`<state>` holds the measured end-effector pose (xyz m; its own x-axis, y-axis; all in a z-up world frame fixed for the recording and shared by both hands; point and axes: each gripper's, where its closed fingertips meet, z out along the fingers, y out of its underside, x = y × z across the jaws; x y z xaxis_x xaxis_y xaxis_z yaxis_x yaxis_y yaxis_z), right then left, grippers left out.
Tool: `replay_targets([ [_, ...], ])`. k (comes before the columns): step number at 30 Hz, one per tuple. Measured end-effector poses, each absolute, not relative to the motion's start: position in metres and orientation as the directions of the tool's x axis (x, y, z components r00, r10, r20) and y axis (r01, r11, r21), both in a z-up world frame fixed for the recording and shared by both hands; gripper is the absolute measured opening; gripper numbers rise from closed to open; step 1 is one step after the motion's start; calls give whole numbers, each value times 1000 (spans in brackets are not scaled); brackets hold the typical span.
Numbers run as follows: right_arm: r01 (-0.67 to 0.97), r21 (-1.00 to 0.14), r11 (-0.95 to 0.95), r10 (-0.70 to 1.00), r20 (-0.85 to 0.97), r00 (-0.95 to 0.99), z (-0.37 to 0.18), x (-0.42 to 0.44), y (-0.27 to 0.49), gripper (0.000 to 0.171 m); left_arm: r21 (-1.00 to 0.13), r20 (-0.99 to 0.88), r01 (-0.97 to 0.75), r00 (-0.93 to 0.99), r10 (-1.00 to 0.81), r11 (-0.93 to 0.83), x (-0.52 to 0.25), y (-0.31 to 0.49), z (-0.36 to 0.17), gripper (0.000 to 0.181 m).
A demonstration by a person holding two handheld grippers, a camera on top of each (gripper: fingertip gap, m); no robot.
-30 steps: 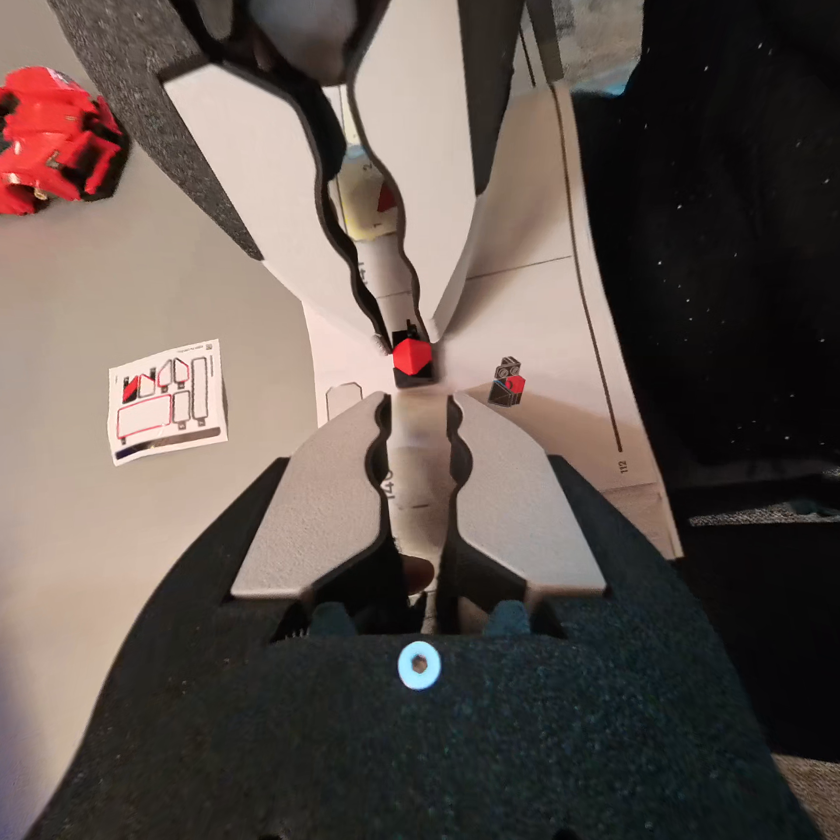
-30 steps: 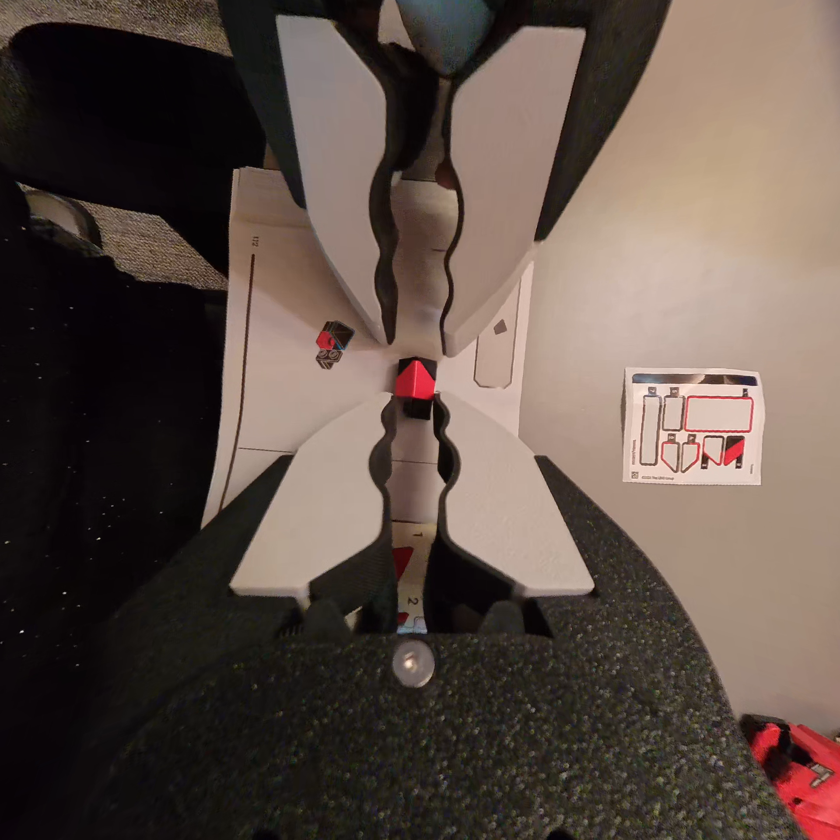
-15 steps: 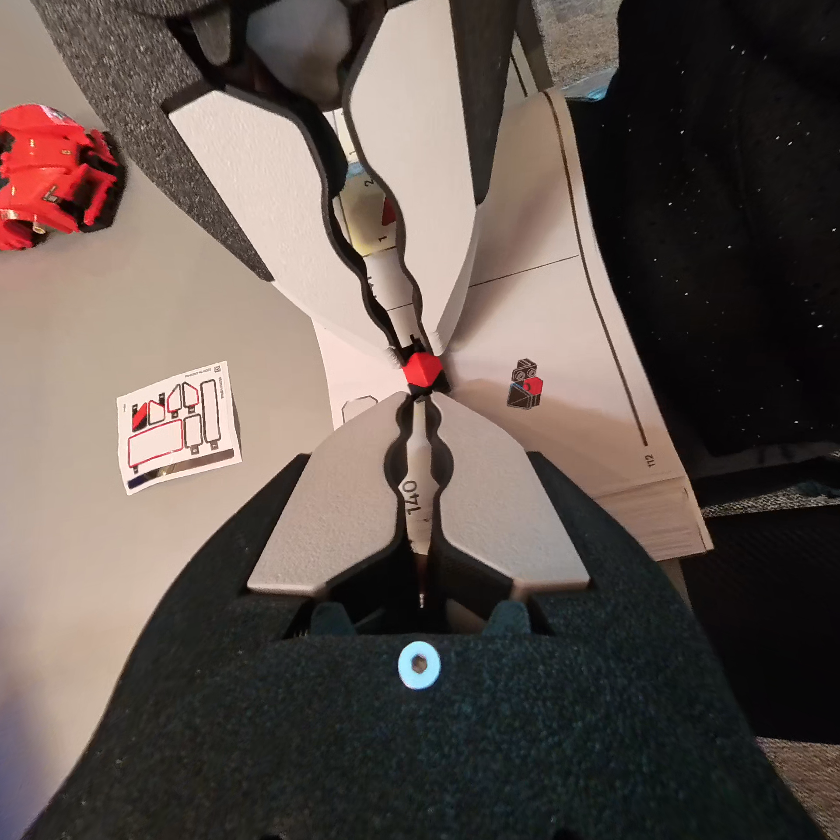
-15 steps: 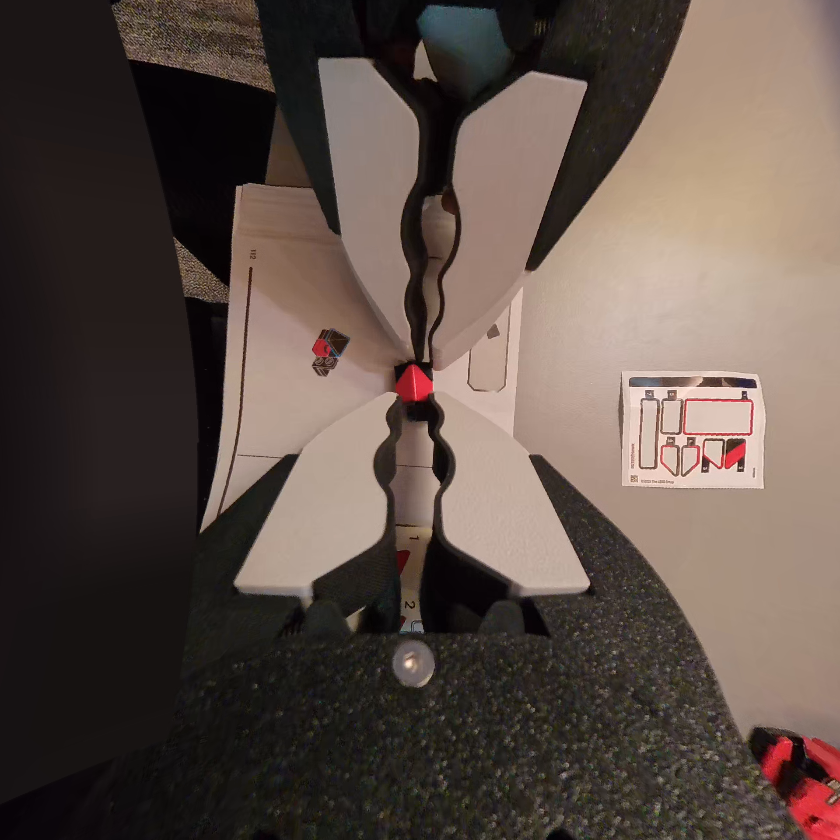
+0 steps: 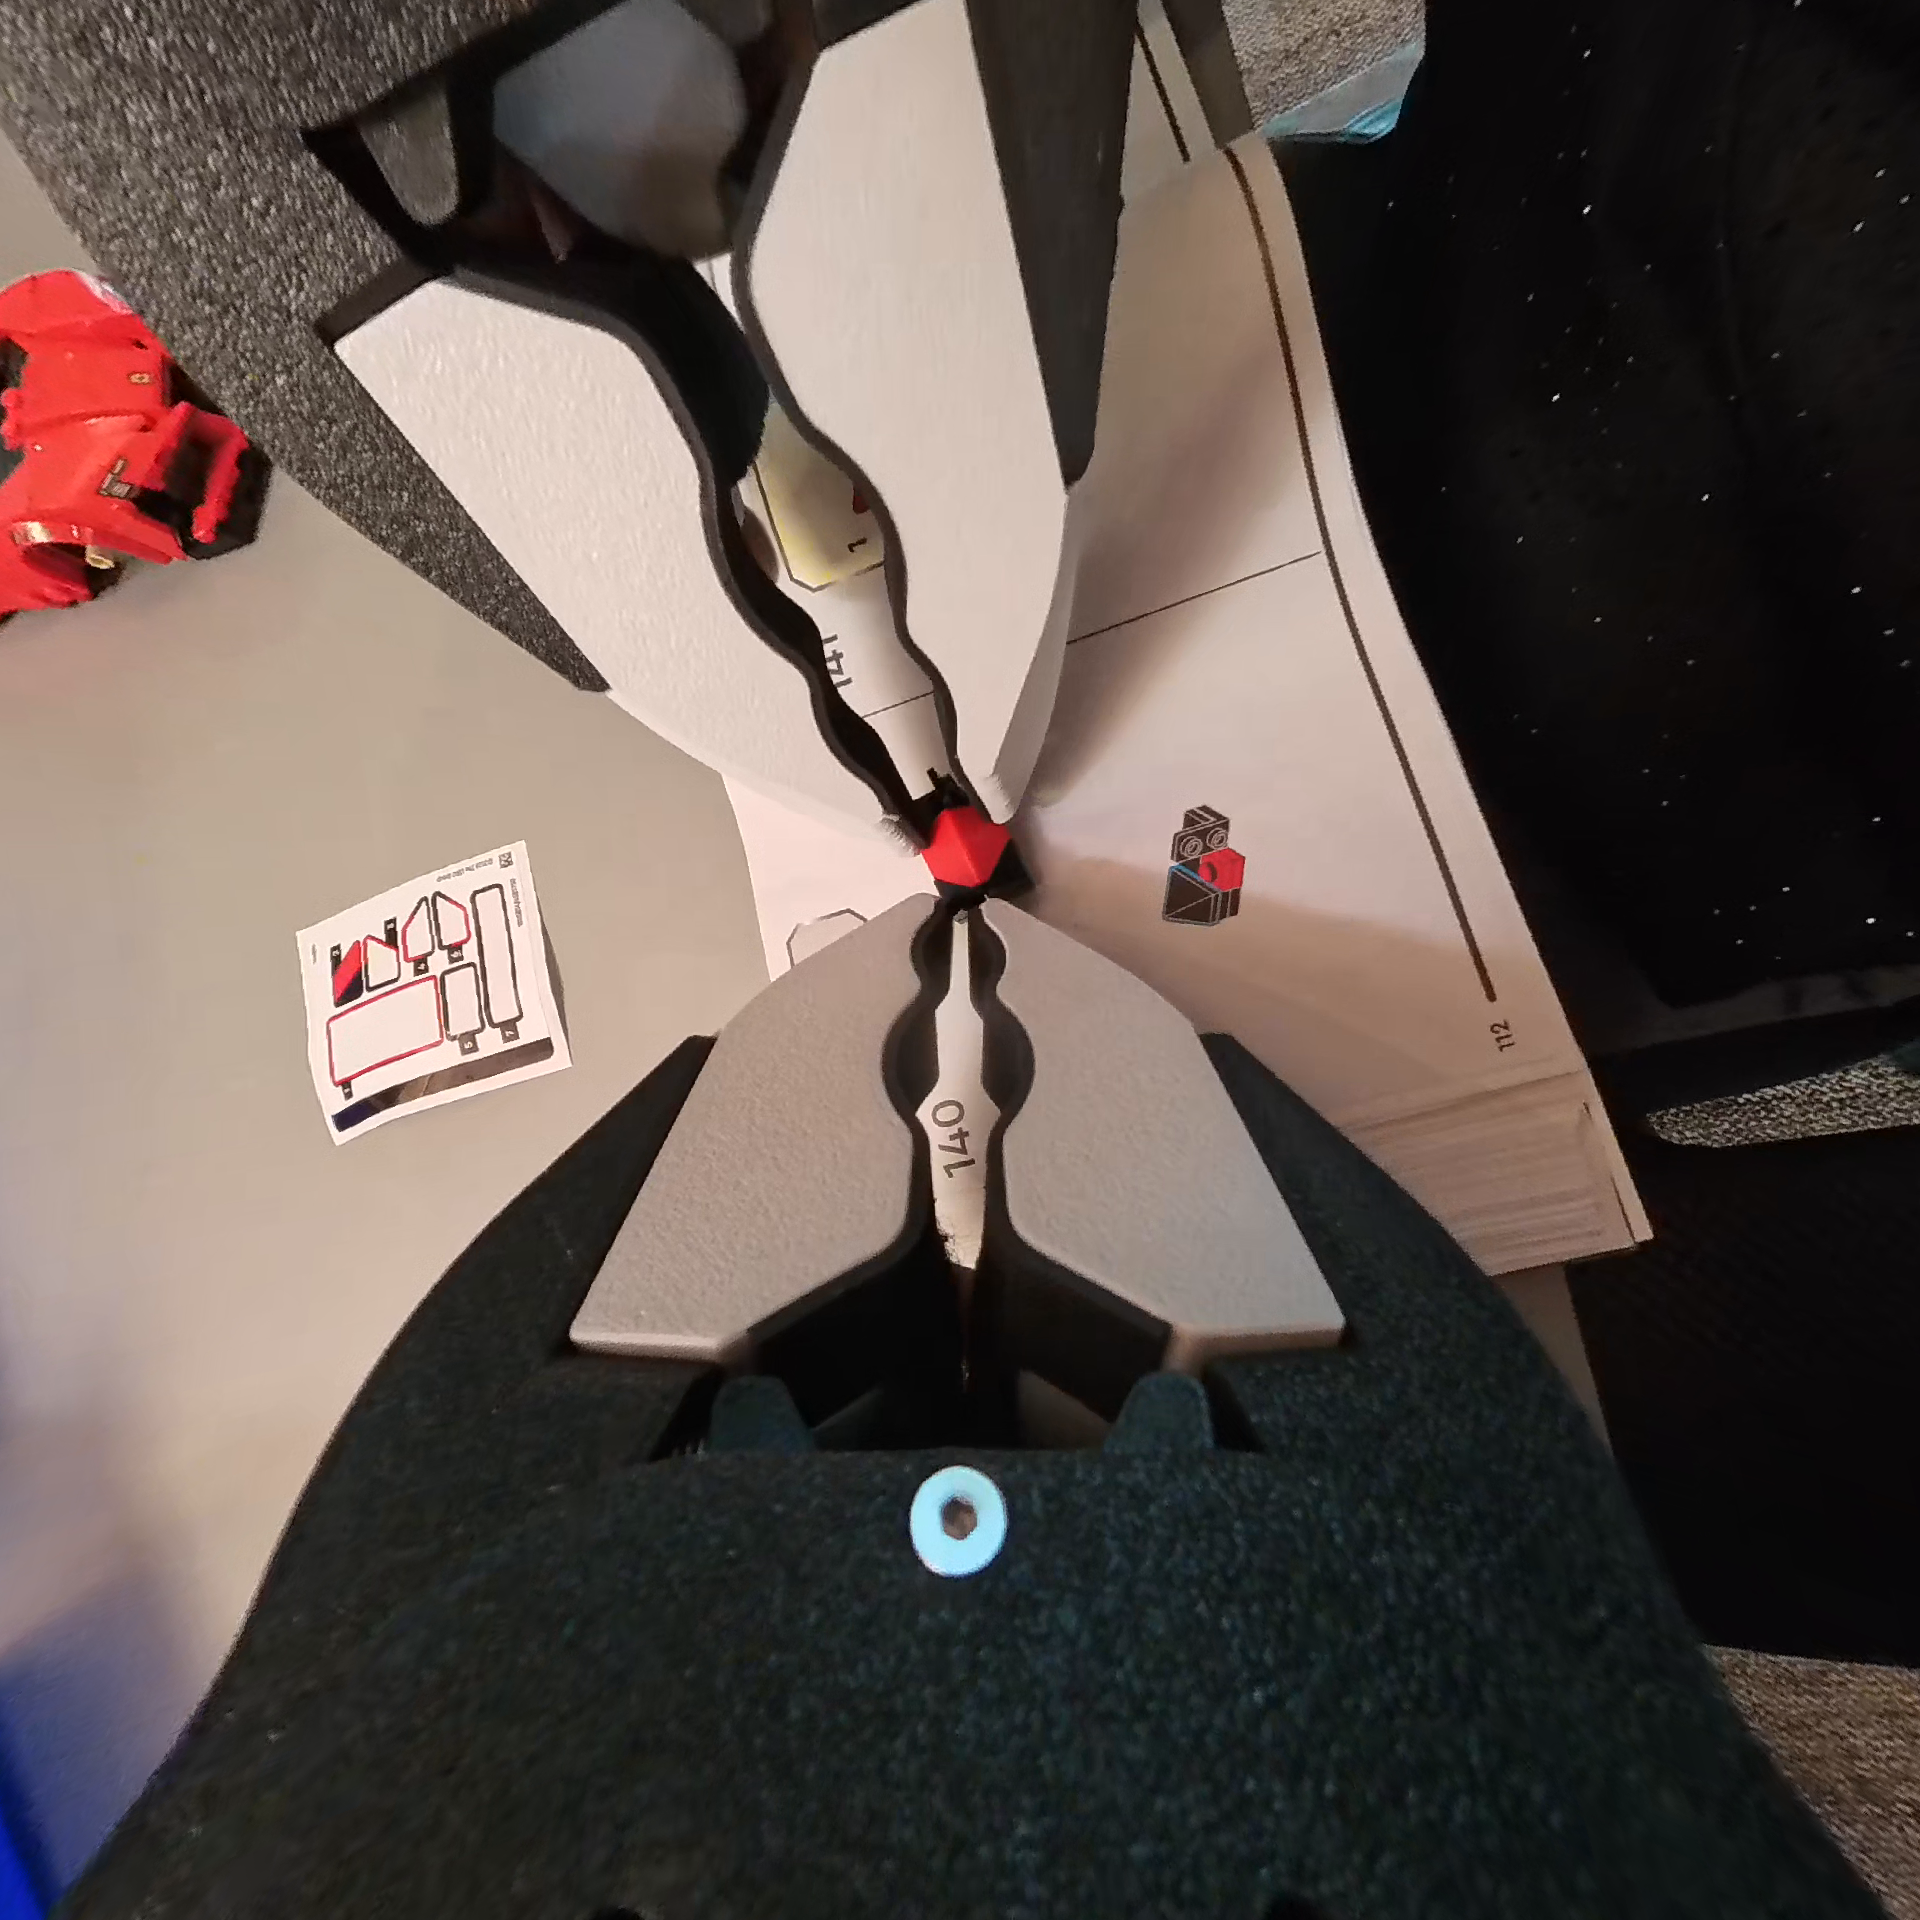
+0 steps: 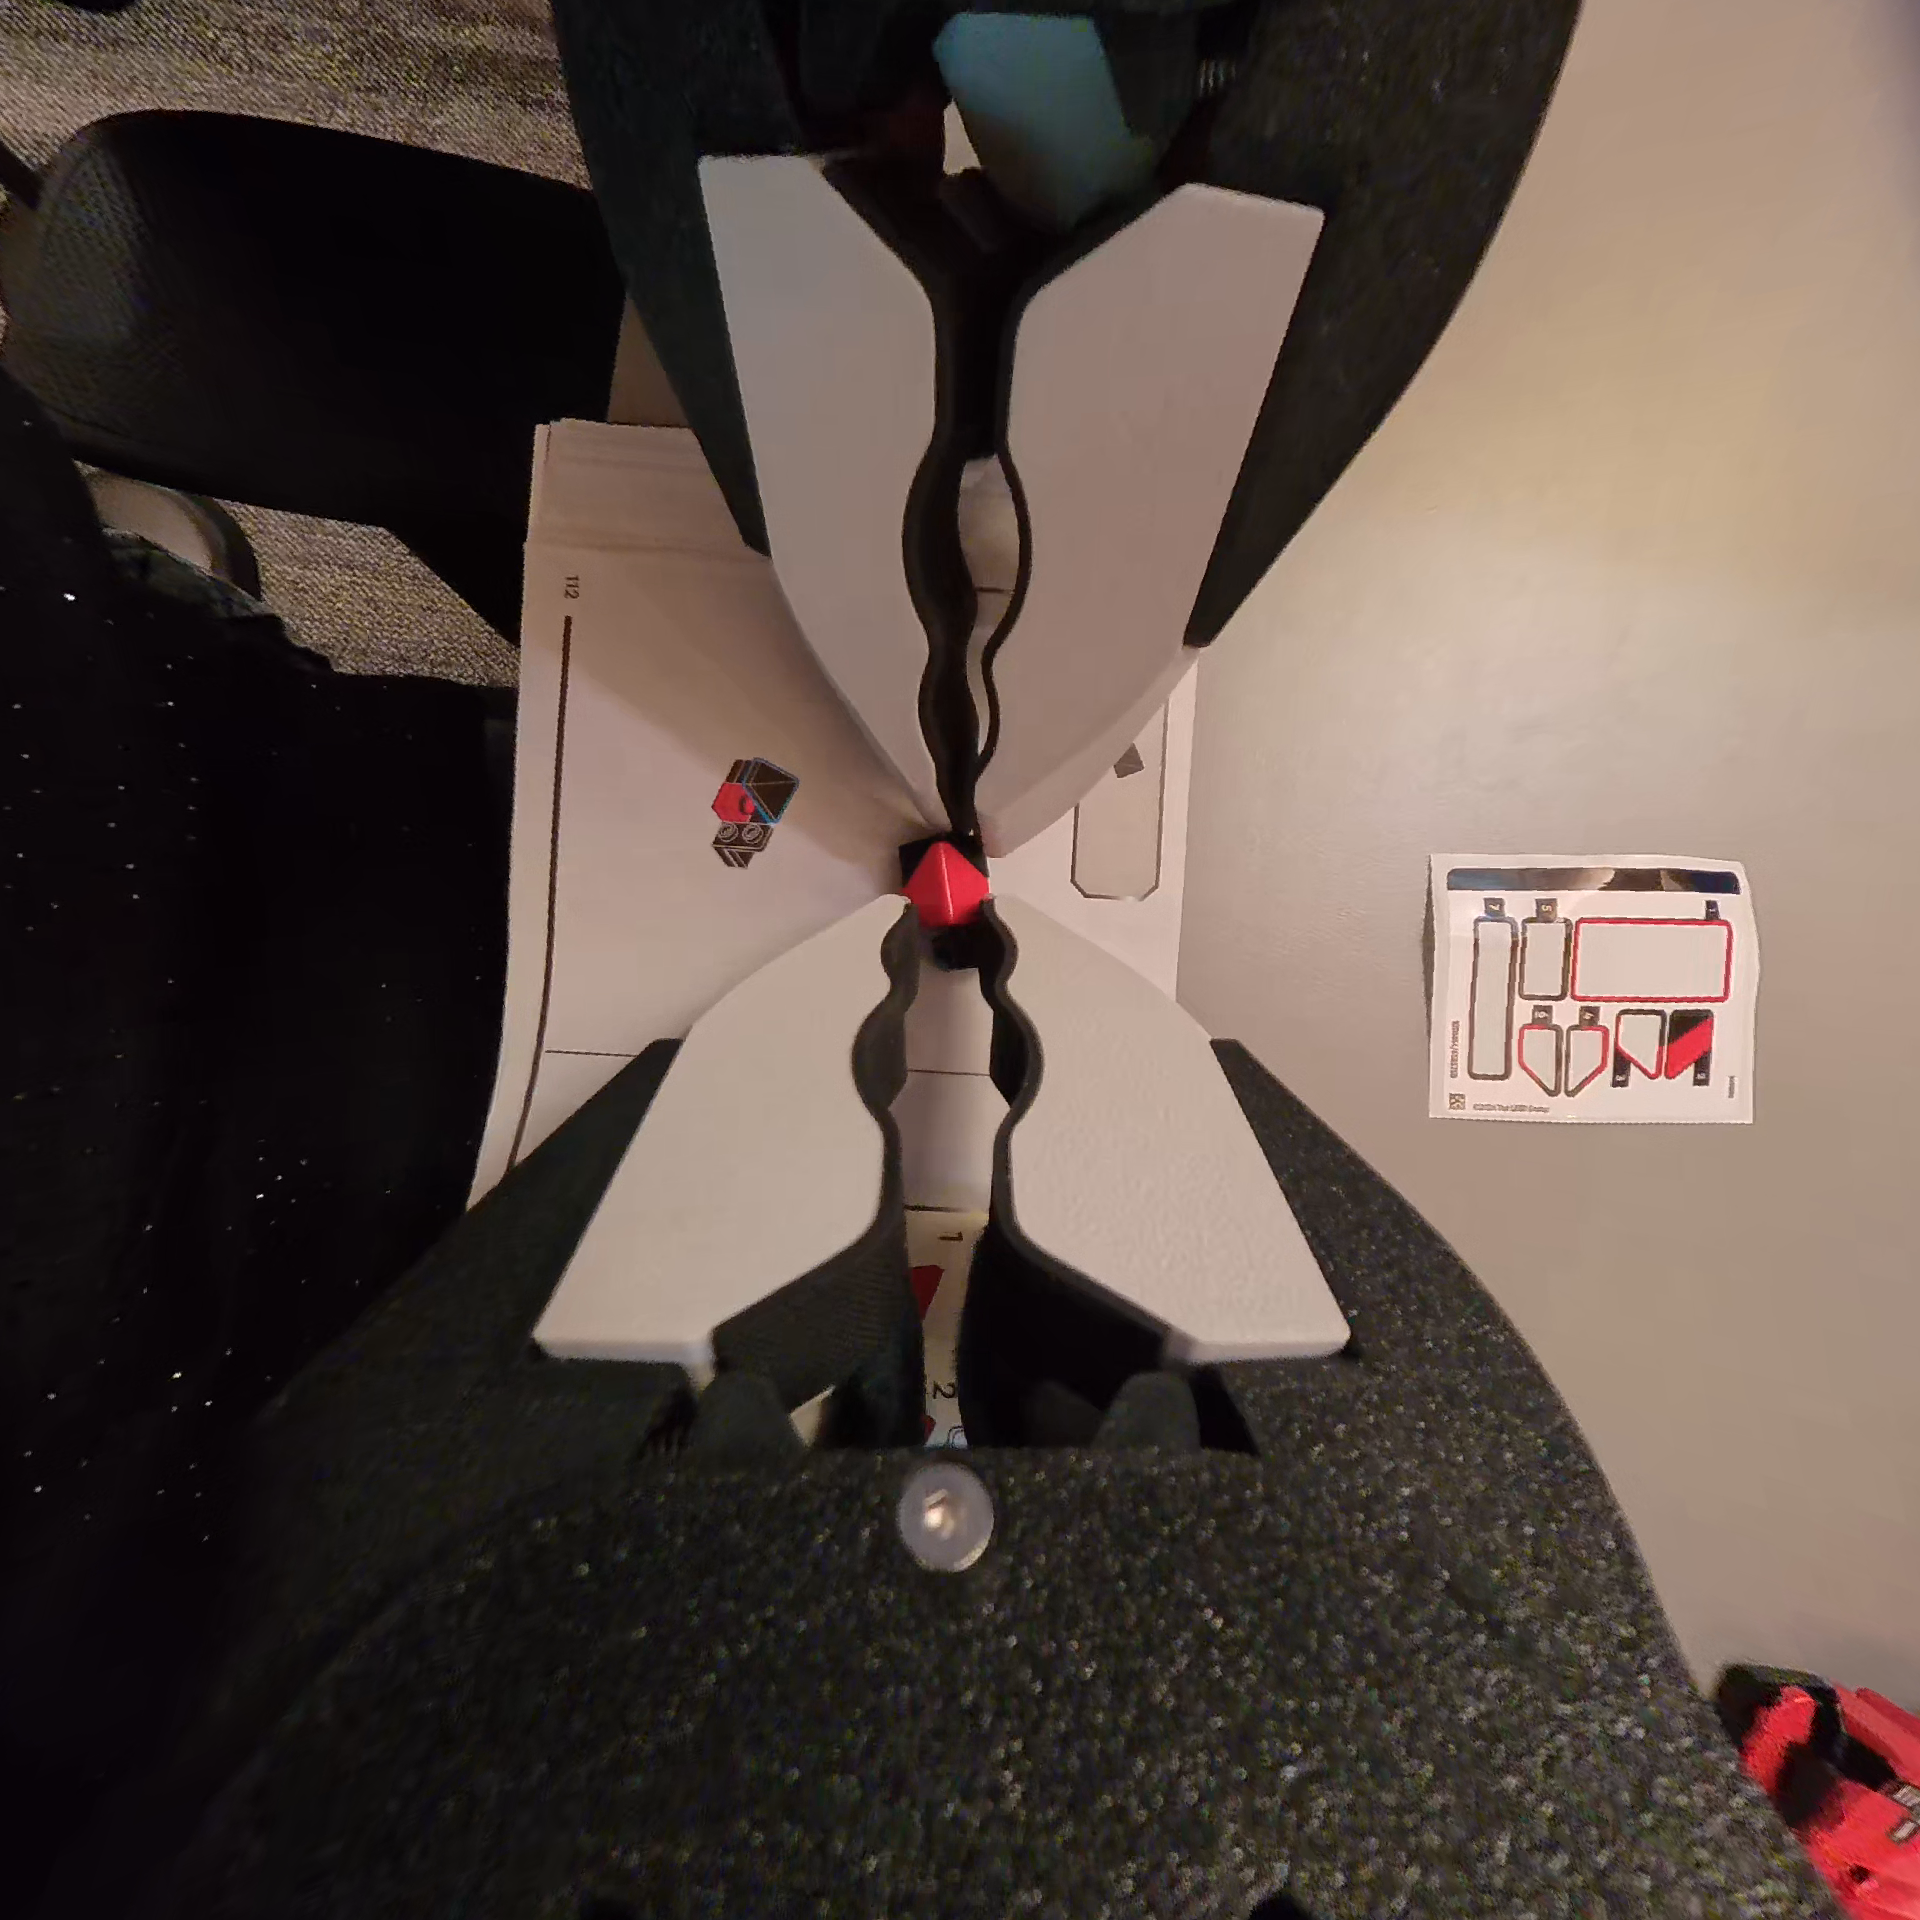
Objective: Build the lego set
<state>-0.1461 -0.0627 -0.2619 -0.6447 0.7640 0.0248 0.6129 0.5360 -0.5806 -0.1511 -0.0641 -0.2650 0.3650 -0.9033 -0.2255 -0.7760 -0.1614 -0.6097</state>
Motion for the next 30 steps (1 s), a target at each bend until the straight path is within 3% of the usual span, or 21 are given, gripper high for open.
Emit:
replay_targets([
  [11, 593, -603, 533, 758, 29, -652, -261, -147, -70, 11, -620, -171, -748, 424, -889, -238, -148, -67, -265, 3],
  [13, 585, -619, 524, 743, -4, -670, -258, -142, -73, 26, -636, -177, -736, 433, -884, -233, -147, -66, -264, 5],
  [15, 576, -639, 510, 745, -7, -667, -251, -140, -68, 27, -626, -176, -740, 443, -879, -247, -150, -70, -266, 6],
  [24, 538, -641, 548, 716, 27, -697, -254, -143, -65, 8, -702, -182, -670, 495, -850, -240, -146, -71, -260, 9],
  [30, 543, -625, 561, 700, 7, -714, -259, -144, -66, 7, -709, -185, -668, 486, -854, -227, -145, -68, -261, 2],
])
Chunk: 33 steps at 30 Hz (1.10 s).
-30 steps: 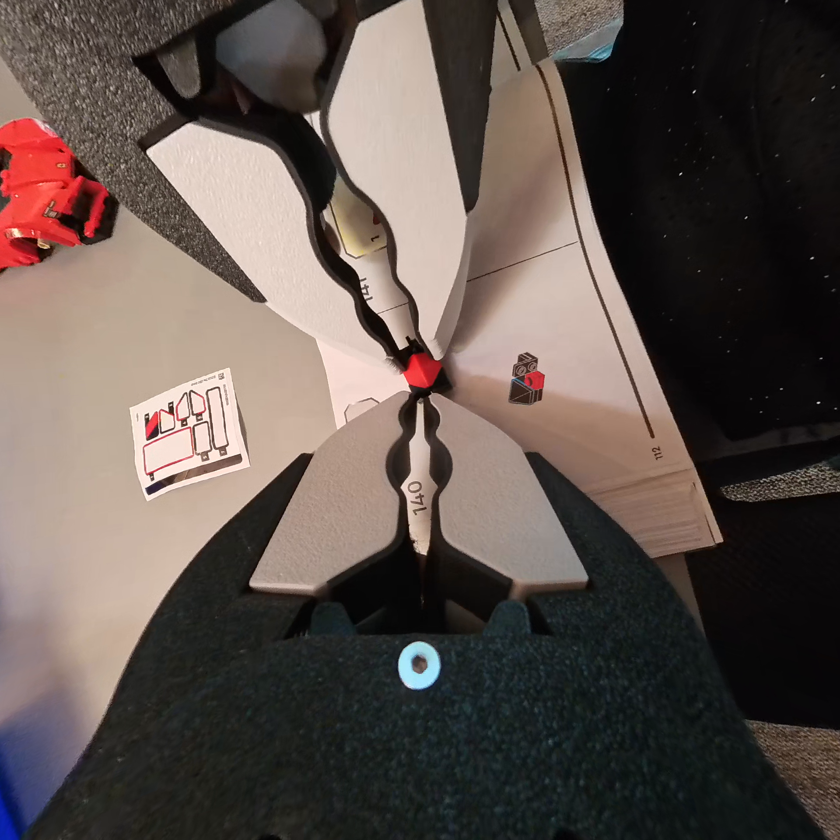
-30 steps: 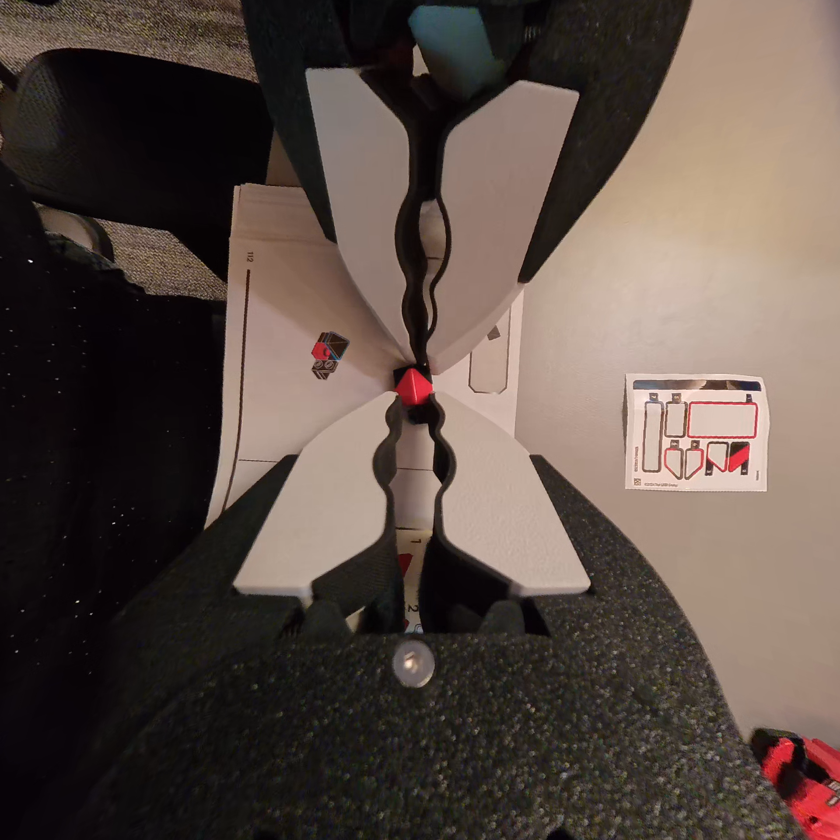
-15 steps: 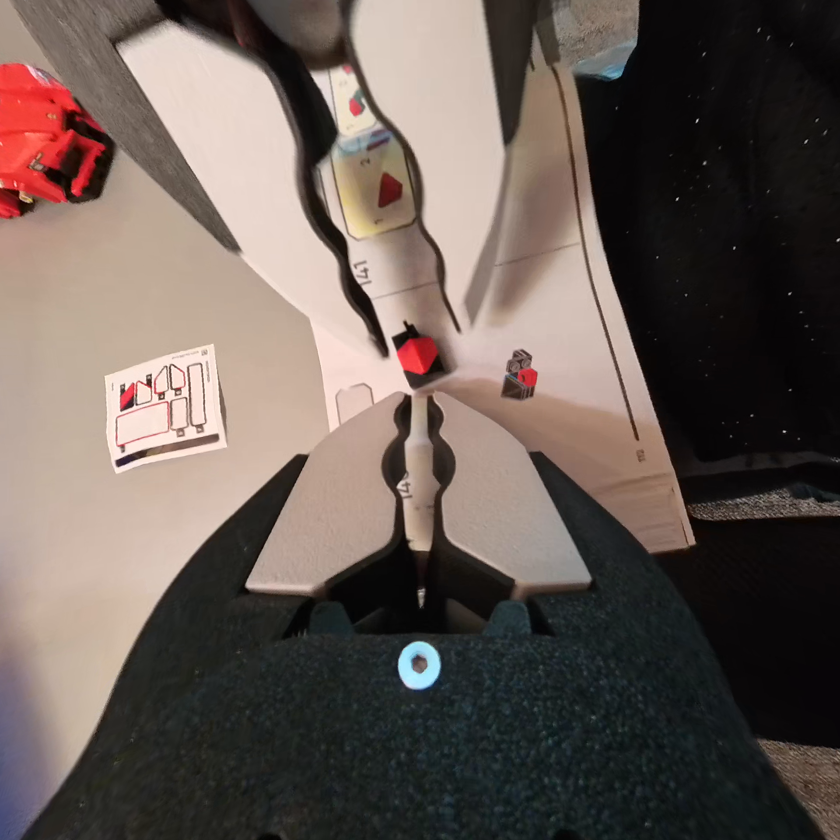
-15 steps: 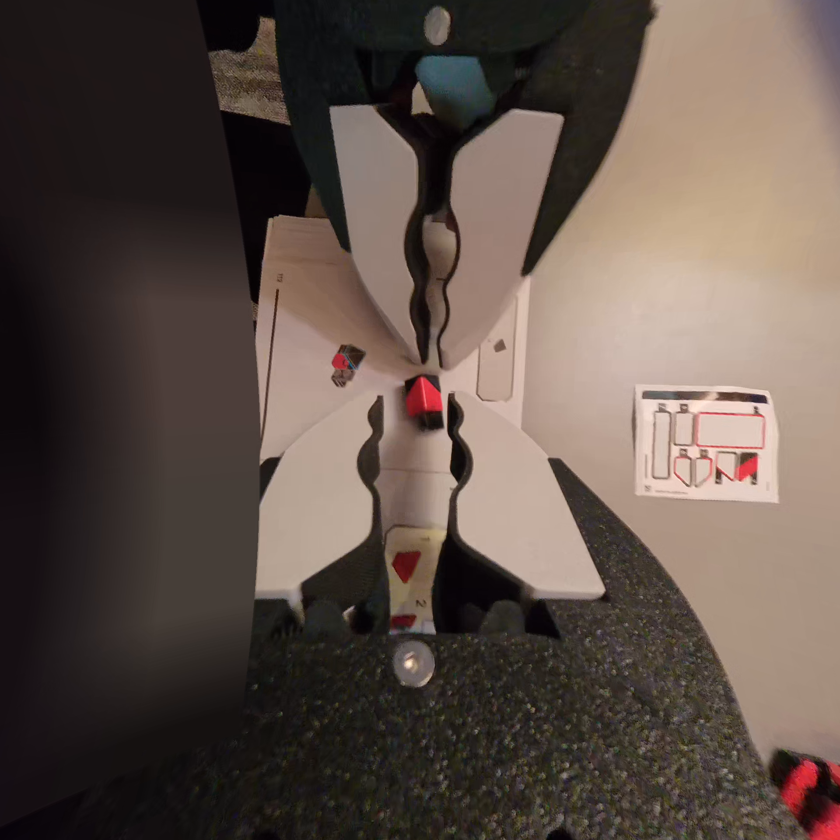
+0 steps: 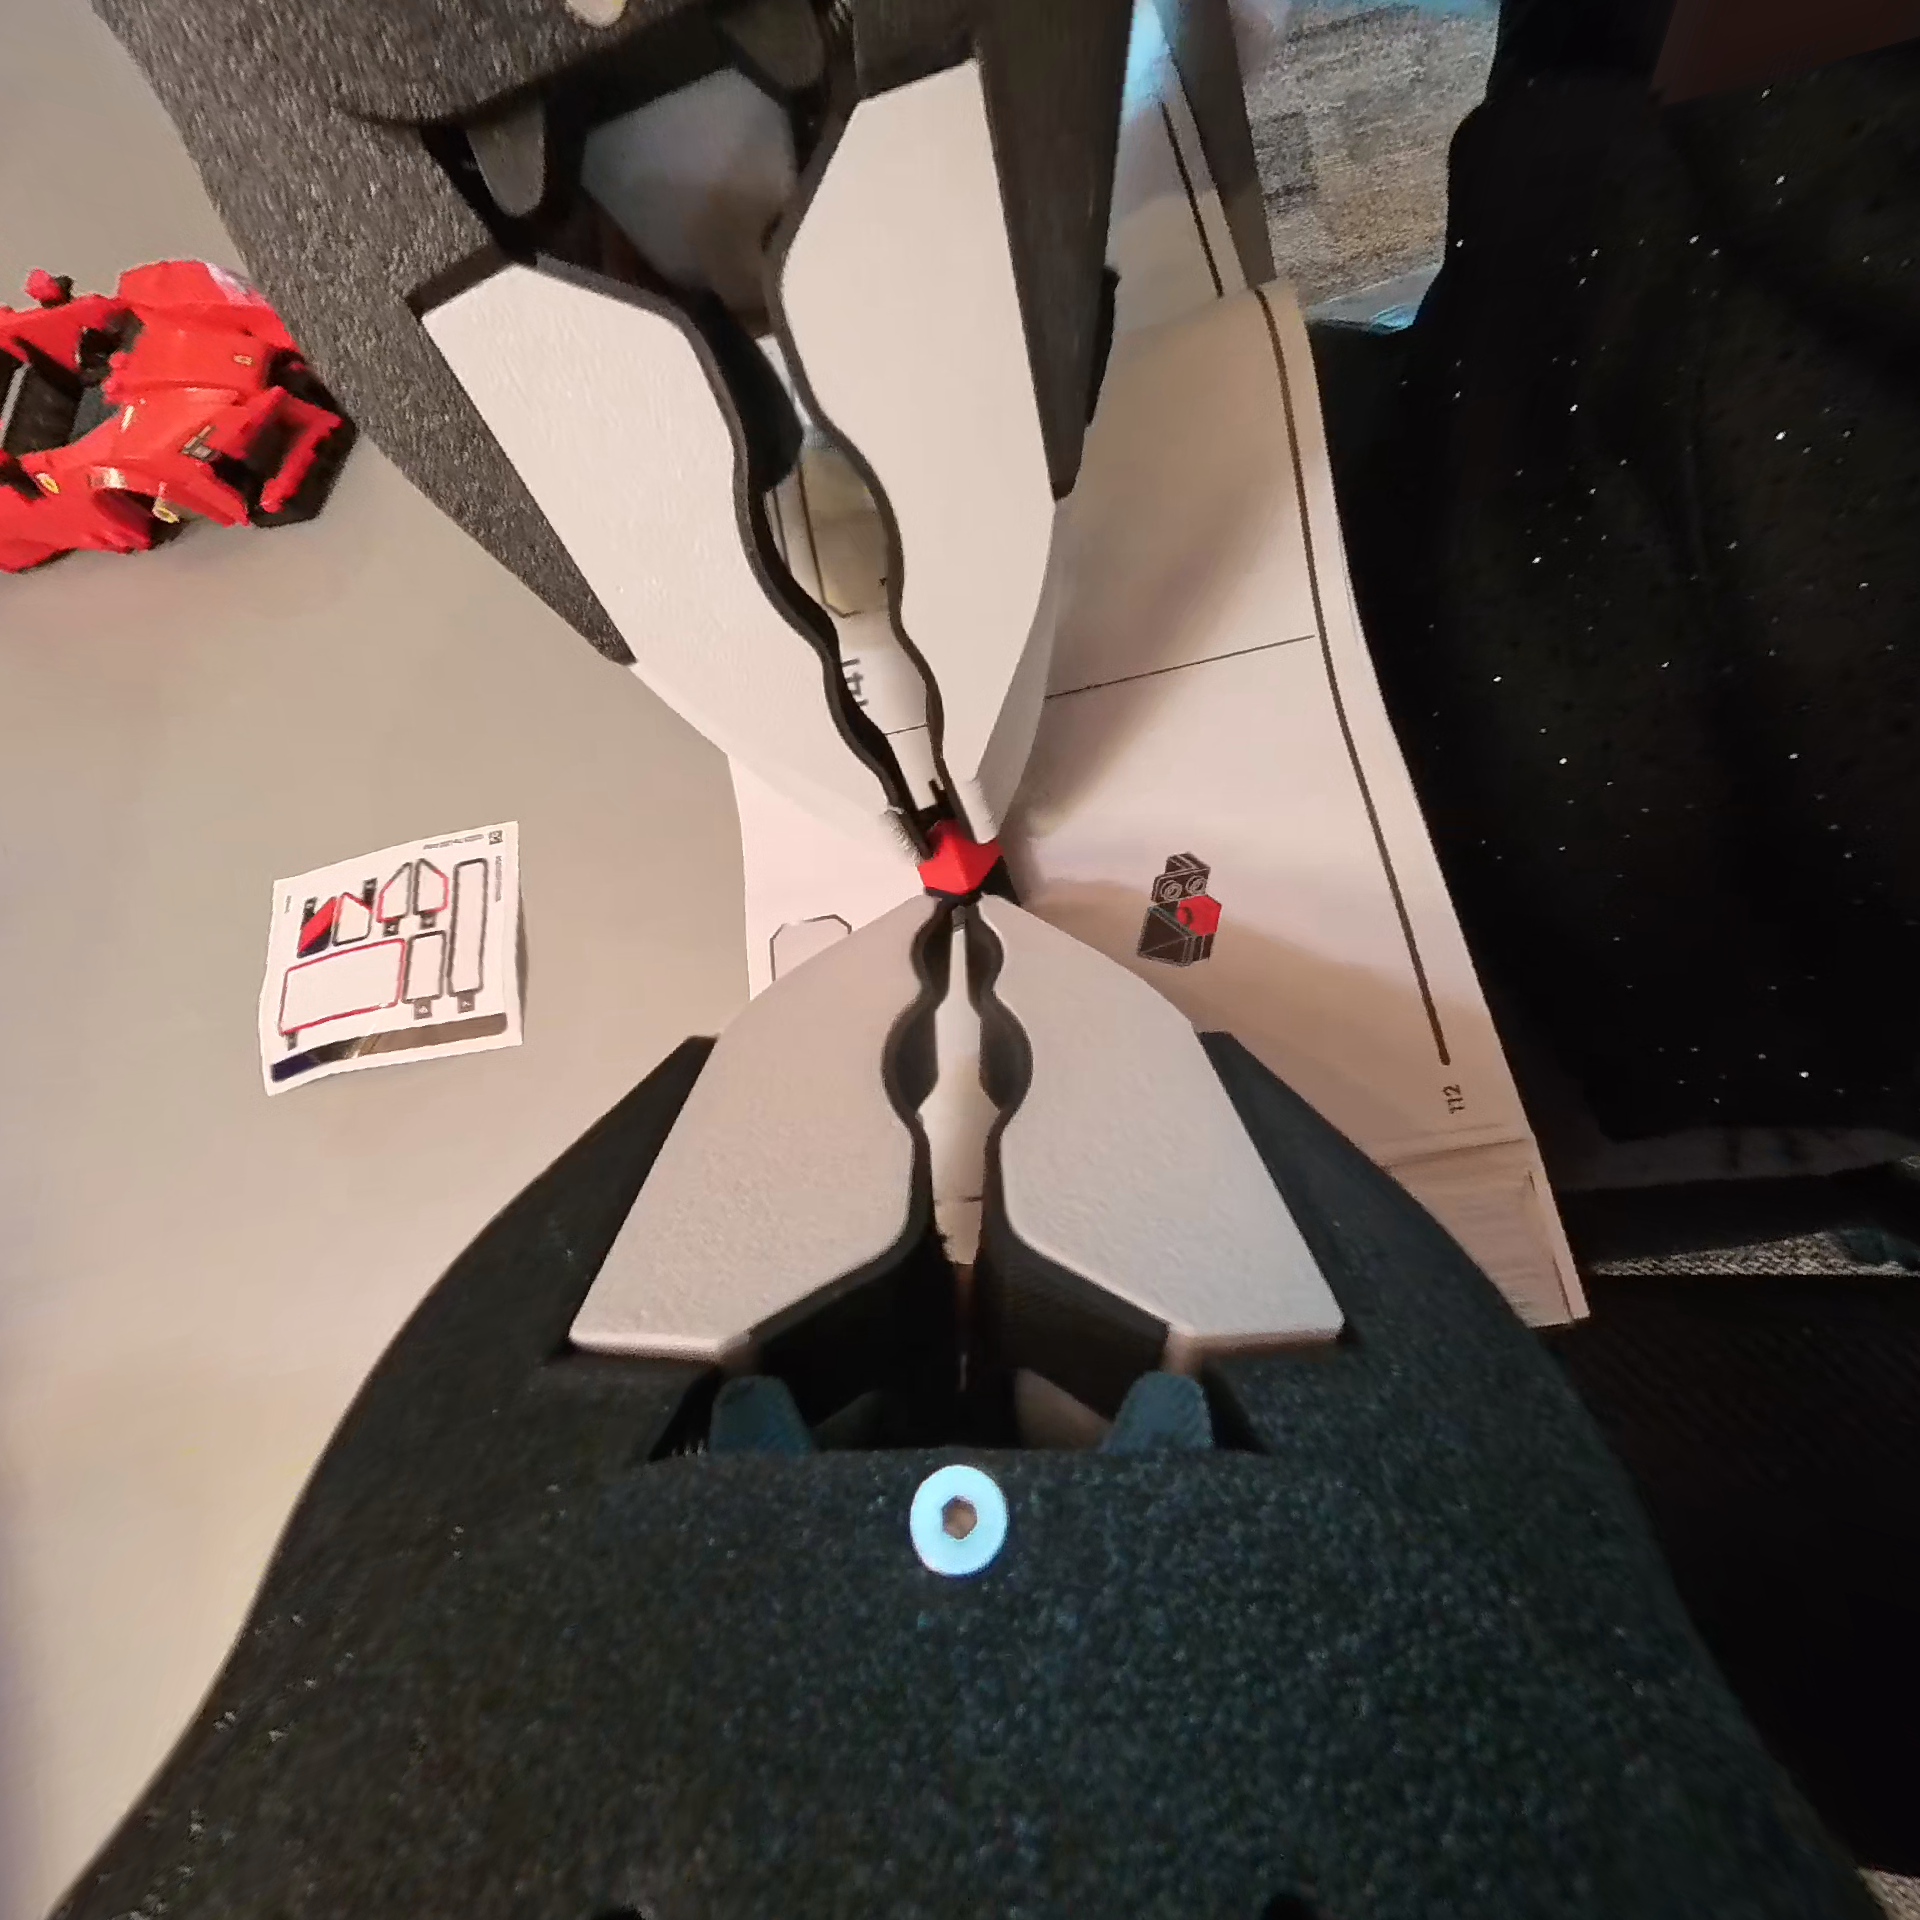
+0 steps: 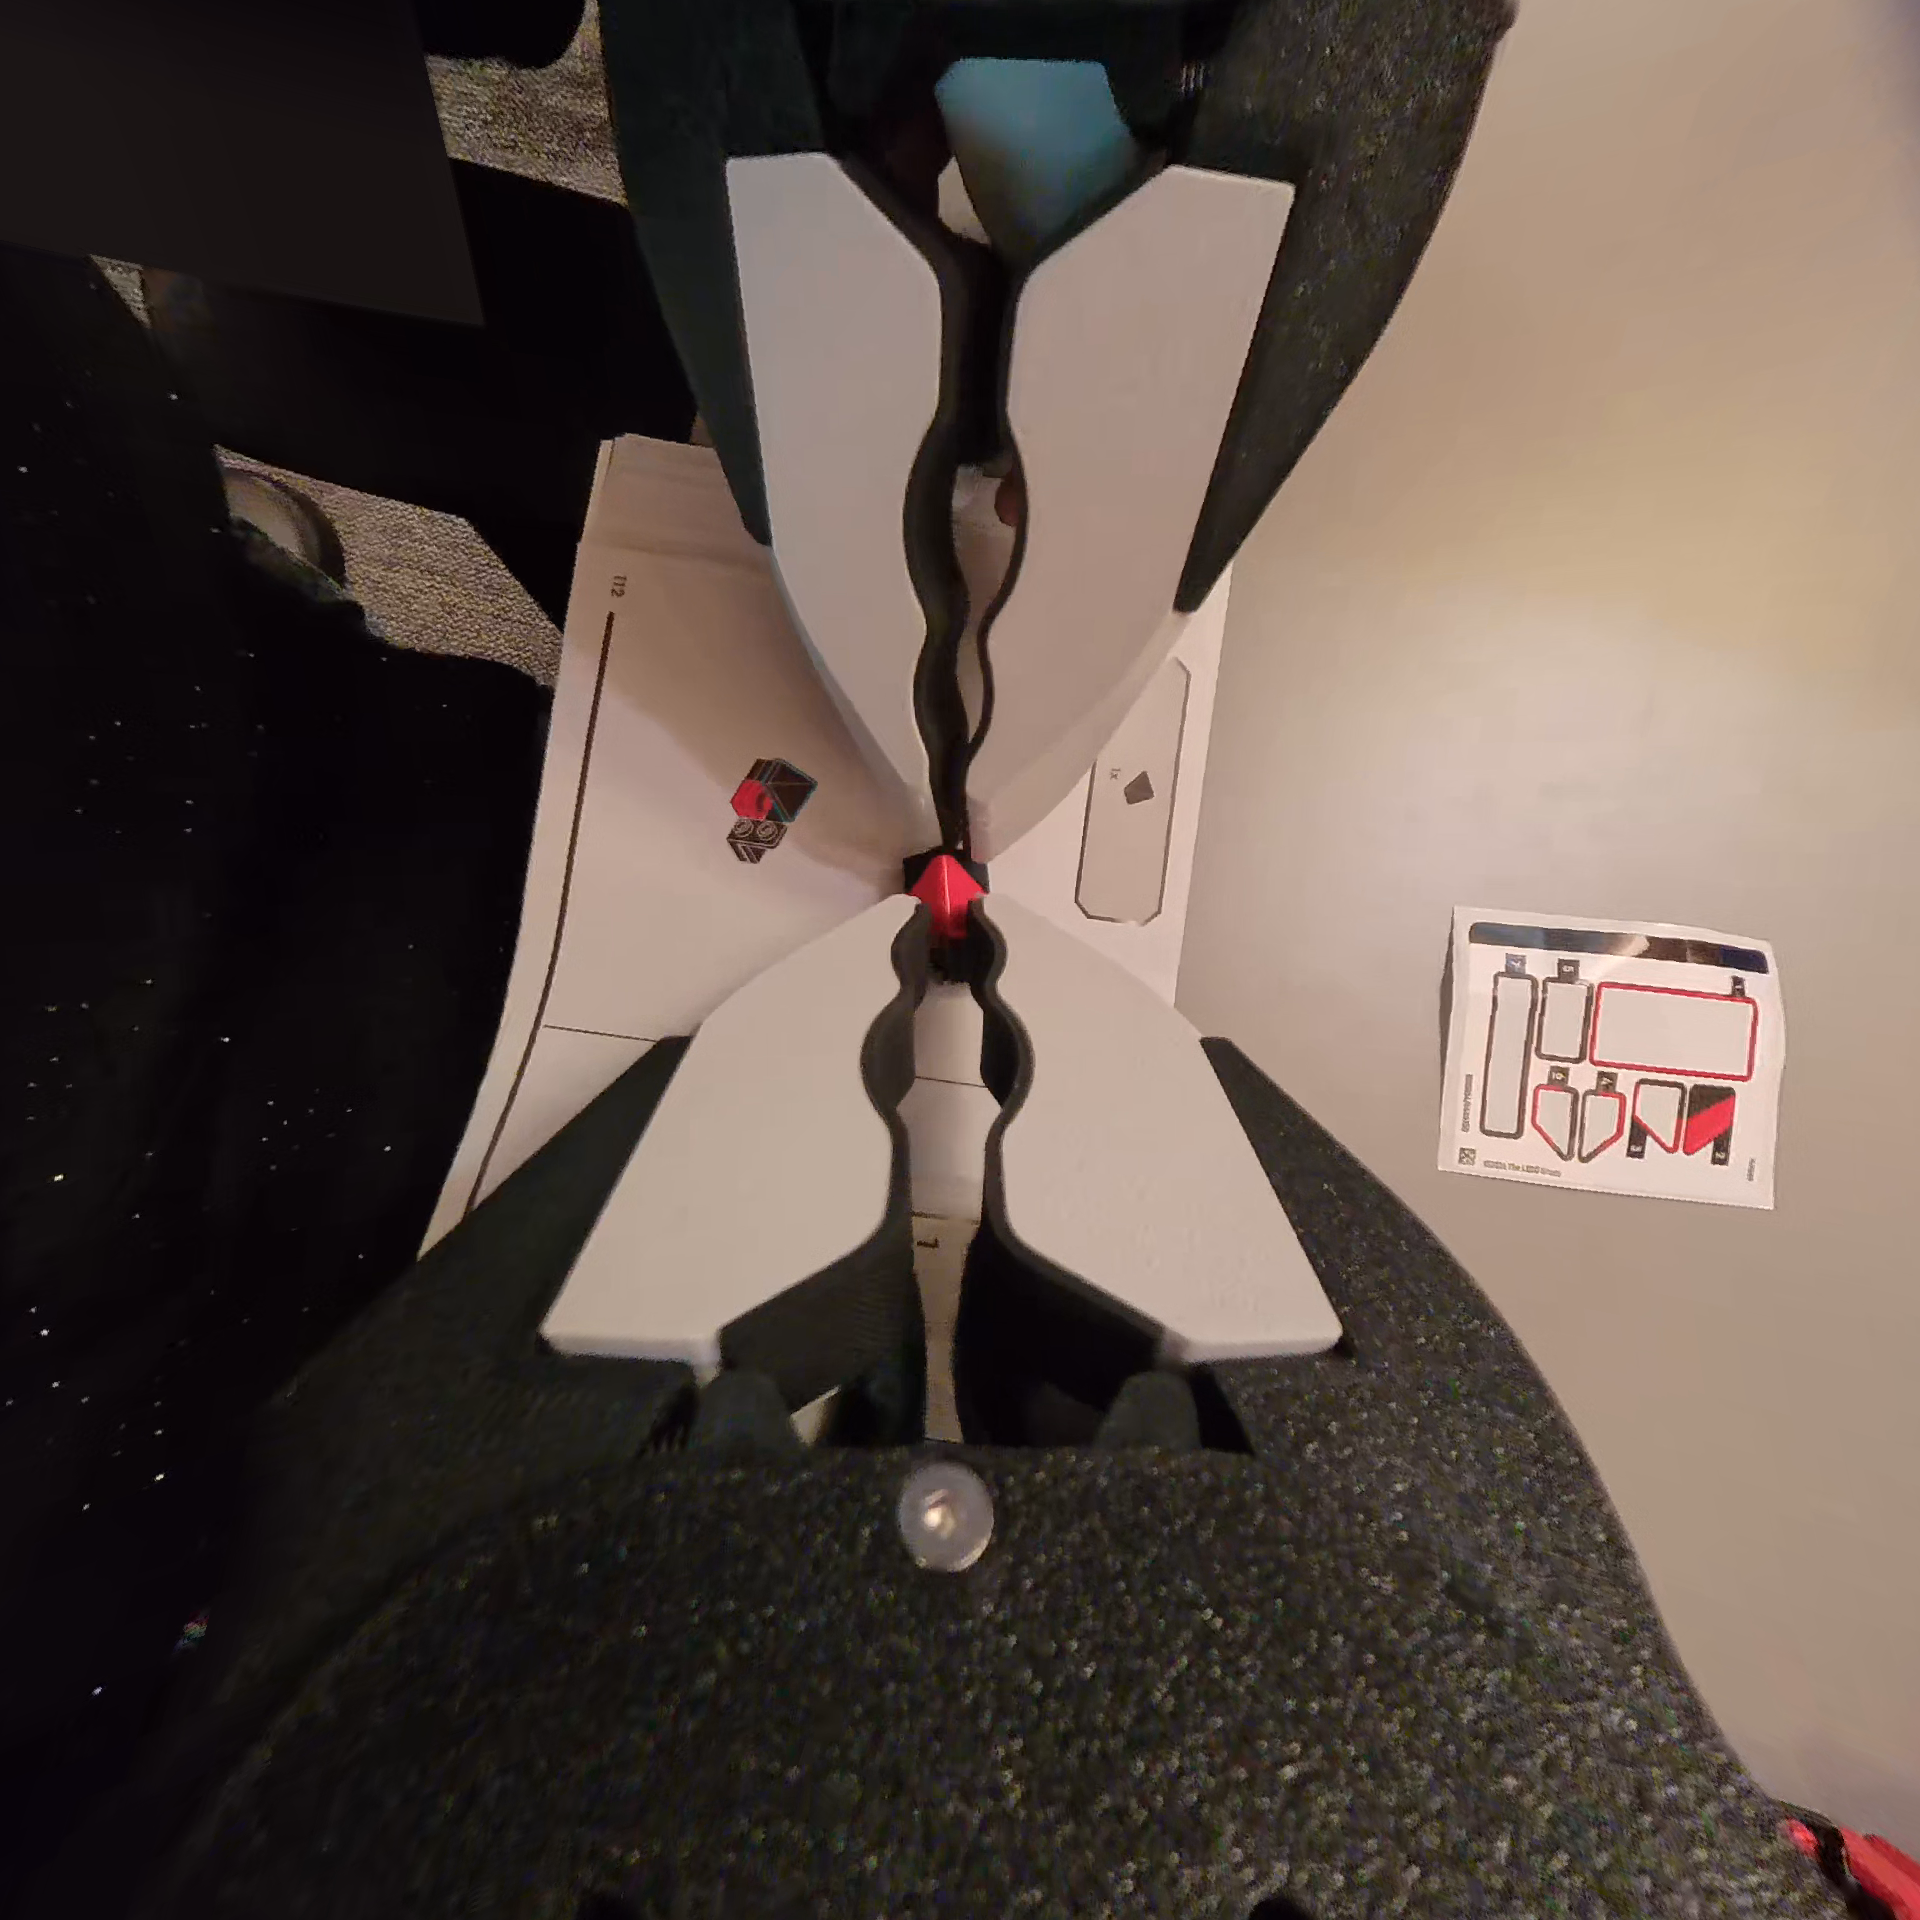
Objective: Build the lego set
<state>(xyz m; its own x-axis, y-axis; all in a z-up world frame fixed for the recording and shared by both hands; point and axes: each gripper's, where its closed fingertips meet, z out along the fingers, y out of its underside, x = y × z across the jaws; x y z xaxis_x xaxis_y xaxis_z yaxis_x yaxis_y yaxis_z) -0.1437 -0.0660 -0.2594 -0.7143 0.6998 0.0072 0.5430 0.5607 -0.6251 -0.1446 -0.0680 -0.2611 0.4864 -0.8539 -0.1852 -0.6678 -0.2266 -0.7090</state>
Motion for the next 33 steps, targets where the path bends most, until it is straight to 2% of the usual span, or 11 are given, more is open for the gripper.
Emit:
replay_targets([
  [17, 567, -599, 565, 705, -7, -710, -259, -147, -71, 4, -699, -168, -677, 469, -867, -230, -145, -67, -262, 0],
  [21, 558, -609, 564, 713, 18, -701, -259, -148, -71, 6, -709, -162, -663, 485, -859, -240, -145, -68, -262, 0],
  [22, 558, -603, 570, 711, 20, -703, -260, -148, -71, 13, -706, -167, -665, 493, -854, -246, -146, -67, -263, 1],
  [24, 554, -614, 563, 705, 7, -709, -259, -147, -72, 24, -679, -181, -681, 516, -838, -273, -154, -68, -265, 7],
  [26, 524, -691, 497, 712, -20, -702, -242, -148, -74, 28, -683, -184, -671, 541, -821, -289, -160, -70, -263, 16],
  [28, 507, -731, 458, 737, -6, -675, -225, -145, -64, 32, -705, -171, -641, 570, -804, -305, -165, -76, -259, 24],
  [31, 521, -732, 440, 797, 49, -603, -215, -134, -36, 34, -763, -149, -562, 635, -758, -320, -166, -78, -251, 43],
  [33, 540, -736, 408, 831, 55, -554, -210, -122, -22, 36, -803, -116, -496, 674, -730, -331, -159, -76, -247, 46],
])
